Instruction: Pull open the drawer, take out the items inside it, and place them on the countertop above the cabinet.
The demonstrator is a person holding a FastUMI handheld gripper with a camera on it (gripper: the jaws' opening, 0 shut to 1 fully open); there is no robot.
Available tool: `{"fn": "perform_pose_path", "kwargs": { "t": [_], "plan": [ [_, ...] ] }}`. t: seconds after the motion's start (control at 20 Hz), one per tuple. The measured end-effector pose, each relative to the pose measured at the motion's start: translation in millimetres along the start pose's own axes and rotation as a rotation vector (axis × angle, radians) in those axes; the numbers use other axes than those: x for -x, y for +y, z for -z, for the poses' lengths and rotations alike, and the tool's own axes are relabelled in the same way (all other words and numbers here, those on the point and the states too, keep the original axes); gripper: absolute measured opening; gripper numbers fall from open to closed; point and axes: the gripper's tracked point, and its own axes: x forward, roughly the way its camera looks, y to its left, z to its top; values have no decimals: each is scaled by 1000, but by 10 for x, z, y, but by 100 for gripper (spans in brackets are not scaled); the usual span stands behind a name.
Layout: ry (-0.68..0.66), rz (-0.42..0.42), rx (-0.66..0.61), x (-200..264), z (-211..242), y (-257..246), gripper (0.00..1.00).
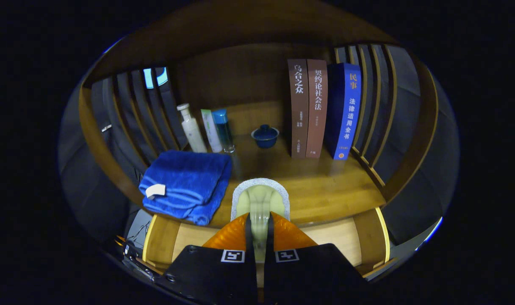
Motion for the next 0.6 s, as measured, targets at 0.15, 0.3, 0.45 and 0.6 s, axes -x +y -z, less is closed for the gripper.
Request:
{"fn": "perform_pose_path", "kwargs": {
  "t": [0.15, 0.3, 0.45, 0.6],
  "plan": [
    [25, 7, 9, -312, -181, -18, 11],
    [69, 10, -11, -645, -313, -27, 11],
    [129, 22, -18, -923, -326, -41, 11],
    [157, 34, 2, -1058, -325, -1, 11]
  ]
}}
